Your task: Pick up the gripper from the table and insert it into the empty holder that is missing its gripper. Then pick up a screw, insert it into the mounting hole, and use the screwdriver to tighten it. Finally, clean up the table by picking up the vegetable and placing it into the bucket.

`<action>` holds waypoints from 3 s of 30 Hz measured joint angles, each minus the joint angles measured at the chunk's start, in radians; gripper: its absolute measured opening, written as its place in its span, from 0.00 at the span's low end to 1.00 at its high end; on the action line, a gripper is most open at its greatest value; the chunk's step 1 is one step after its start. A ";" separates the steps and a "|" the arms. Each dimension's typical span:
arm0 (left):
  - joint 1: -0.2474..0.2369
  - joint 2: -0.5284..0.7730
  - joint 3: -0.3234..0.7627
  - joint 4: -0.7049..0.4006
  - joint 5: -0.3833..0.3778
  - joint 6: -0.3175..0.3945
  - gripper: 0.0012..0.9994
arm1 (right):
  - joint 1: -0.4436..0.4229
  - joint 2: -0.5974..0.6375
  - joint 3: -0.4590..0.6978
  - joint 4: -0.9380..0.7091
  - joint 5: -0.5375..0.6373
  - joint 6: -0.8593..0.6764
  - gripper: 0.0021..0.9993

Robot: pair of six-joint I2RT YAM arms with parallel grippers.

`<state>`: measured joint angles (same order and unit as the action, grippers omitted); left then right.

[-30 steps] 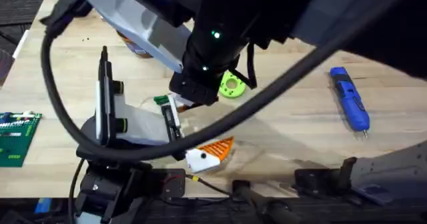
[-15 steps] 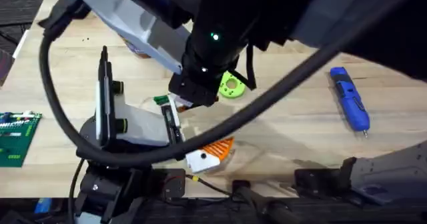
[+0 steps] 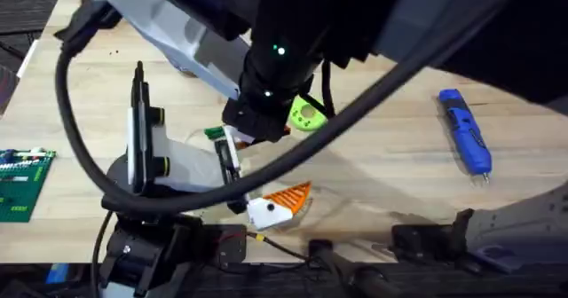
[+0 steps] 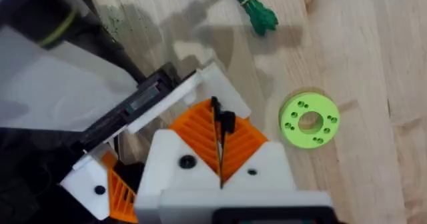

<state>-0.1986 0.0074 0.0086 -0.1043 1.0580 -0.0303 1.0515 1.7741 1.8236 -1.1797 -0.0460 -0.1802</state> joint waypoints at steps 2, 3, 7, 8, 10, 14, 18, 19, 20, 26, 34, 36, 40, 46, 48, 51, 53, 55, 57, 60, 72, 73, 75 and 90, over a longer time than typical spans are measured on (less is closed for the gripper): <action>0.000 0.000 0.000 0.000 0.000 0.000 0.99 | 0.000 0.000 0.000 0.000 0.000 0.000 0.01; 0.000 0.000 0.000 0.000 0.000 0.000 0.99 | 0.000 0.000 0.000 0.000 0.000 0.001 0.02; 0.000 0.000 0.000 0.001 0.000 0.003 0.99 | 0.000 0.000 0.000 -0.003 0.000 0.000 0.16; 0.000 0.000 0.000 0.001 0.000 0.004 0.99 | -0.001 0.000 0.000 -0.003 0.000 0.001 0.19; 0.000 0.000 0.000 0.001 0.000 0.006 0.99 | -0.005 0.000 0.000 -0.003 0.000 0.006 0.34; 0.000 0.000 0.000 0.001 0.000 0.008 0.99 | -0.029 0.000 0.000 -0.003 0.000 0.015 0.83; 0.000 0.000 0.000 0.001 0.000 0.008 0.99 | -0.066 0.000 0.009 -0.004 0.000 0.033 0.93; 0.000 0.000 0.000 0.001 0.000 0.008 0.99 | -0.077 -0.001 0.014 -0.003 0.000 0.040 0.93; 0.000 0.000 0.000 0.001 0.000 0.008 0.99 | -0.090 -0.005 0.017 -0.002 0.000 0.049 0.93; 0.000 0.000 0.000 0.001 0.000 0.008 0.99 | -0.207 -0.063 0.025 -0.005 0.003 0.099 0.93; 0.000 0.000 0.000 0.001 0.000 0.008 0.99 | -0.419 -0.169 0.027 -0.074 0.016 0.155 0.94; 0.000 0.000 0.000 0.001 0.000 0.008 0.99 | -0.476 -0.198 0.028 -0.096 0.016 0.172 0.94; 0.000 0.000 0.000 0.001 0.000 0.008 0.99 | -0.601 -0.258 0.029 -0.149 0.020 0.192 0.94; 0.000 0.000 0.000 0.001 0.000 0.012 0.43 | -0.775 -0.333 0.033 -0.249 0.023 0.203 0.94; 0.000 0.000 0.000 0.001 0.000 0.012 0.11 | -0.828 -0.351 0.033 -0.278 0.023 0.204 0.94; 0.000 0.000 0.000 0.001 0.000 0.016 0.01 | -0.897 -0.372 0.033 -0.308 0.023 0.203 0.94; 0.000 0.000 0.000 0.001 0.000 0.016 0.02 | -0.943 -0.392 0.027 -0.312 0.023 0.203 0.94; 0.000 0.000 0.000 0.001 0.000 0.016 0.02 | -0.986 -0.420 0.002 -0.310 0.023 0.203 0.94; 0.000 0.000 0.000 0.001 0.000 0.016 0.02 | -1.031 -0.454 -0.046 -0.310 0.023 0.203 0.94; 0.000 0.000 0.000 0.001 0.000 0.016 0.01 | -1.100 -0.507 -0.152 -0.300 0.023 0.200 0.94; 0.000 0.000 0.000 0.001 0.000 0.016 0.01 | -1.274 -0.516 -0.483 -0.158 0.085 0.093 0.94; 0.000 0.000 0.000 0.001 0.000 0.016 0.01 | -1.278 -0.503 -0.490 -0.158 0.094 0.090 0.95; 0.000 0.000 0.000 0.001 0.000 0.016 0.01 | -1.281 -0.473 -0.495 -0.151 0.108 0.082 0.99; 0.000 0.000 0.000 0.001 0.000 0.016 0.01 | -1.351 -0.376 -0.549 0.007 0.000 -0.214 0.99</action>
<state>-0.1986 0.0072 0.0086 -0.1036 1.0584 -0.0144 -0.2990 1.3983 1.2745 -1.1727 -0.0461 -0.3940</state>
